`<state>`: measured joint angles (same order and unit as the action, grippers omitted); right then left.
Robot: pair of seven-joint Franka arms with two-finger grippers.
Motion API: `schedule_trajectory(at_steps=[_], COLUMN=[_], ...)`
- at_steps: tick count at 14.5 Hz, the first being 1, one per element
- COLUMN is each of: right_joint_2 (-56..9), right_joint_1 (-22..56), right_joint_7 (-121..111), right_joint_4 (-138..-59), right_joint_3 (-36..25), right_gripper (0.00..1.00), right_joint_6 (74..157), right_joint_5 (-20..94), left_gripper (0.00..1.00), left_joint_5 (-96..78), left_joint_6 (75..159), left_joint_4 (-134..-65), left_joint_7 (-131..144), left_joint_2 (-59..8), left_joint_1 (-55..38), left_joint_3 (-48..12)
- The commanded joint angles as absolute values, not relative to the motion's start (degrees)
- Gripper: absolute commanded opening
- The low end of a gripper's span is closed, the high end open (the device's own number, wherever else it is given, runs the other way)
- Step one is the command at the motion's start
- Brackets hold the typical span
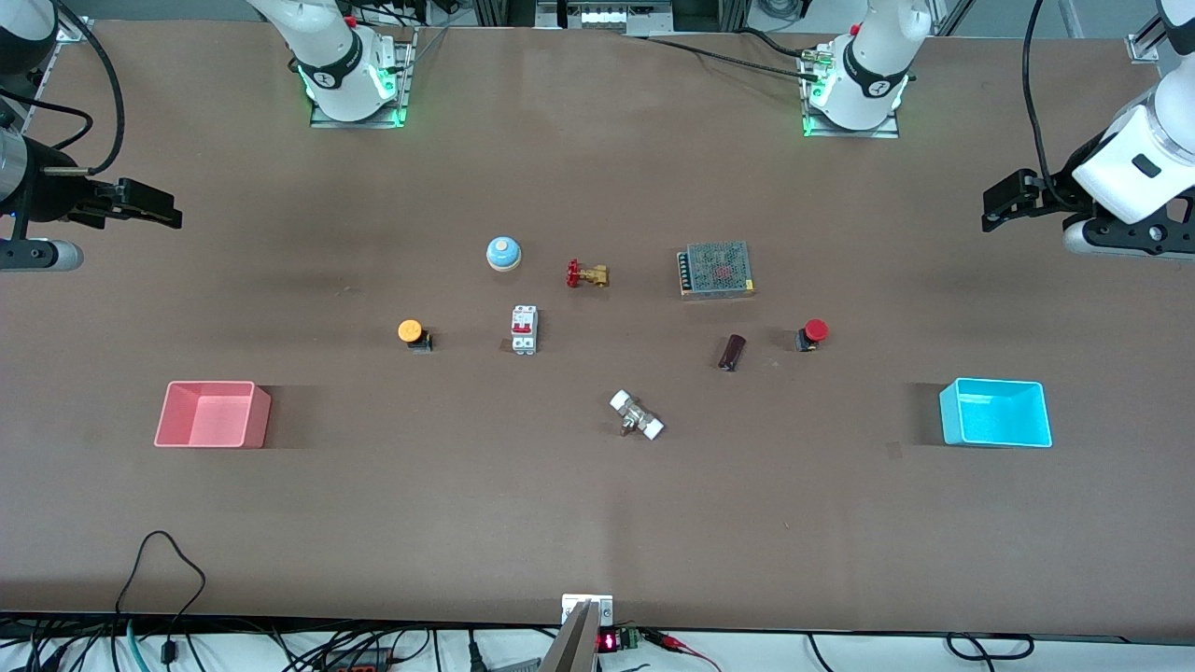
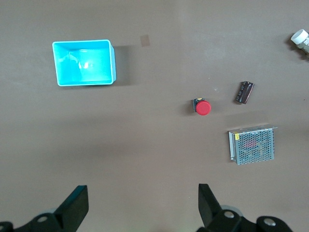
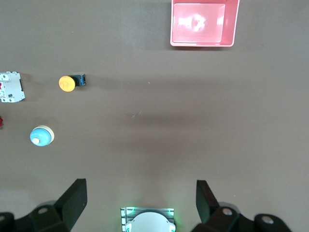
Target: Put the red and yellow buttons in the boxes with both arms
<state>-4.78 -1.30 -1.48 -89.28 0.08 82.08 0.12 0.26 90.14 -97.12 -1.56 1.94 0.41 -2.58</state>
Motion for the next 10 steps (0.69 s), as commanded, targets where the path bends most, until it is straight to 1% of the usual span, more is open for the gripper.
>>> schedule_trajectory(at_steps=[1, 7, 10], right_joint_2=[-4.0, -4.6, -5.6], right_joint_1=[-1.0, -1.1, -1.0], right_joint_7=[-2.3, -3.2, -3.8], right_joint_4=[-90.1, -90.3, -91.1], right_joint_3=[-0.4, -0.4, -0.4], right_gripper=[1.0, 1.0, 1.0], right_joint_6=[81.9, 82.2, 82.3], right_joint_5=[0.4, 0.4, 0.4], left_gripper=[1.0, 1.0, 1.0], left_joint_5=[0.3, 0.2, 0.2], left_joint_6=[88.9, 88.0, 84.6], left_joint_4=[-95.6, -95.7, -95.5], left_joint_7=[-2.4, -2.0, -2.4], left_joint_2=[1.5, 1.5, -2.2], left_joint_1=[-0.3, -0.3, -1.2], left_joint_3=[-2.0, -1.9, -3.2])
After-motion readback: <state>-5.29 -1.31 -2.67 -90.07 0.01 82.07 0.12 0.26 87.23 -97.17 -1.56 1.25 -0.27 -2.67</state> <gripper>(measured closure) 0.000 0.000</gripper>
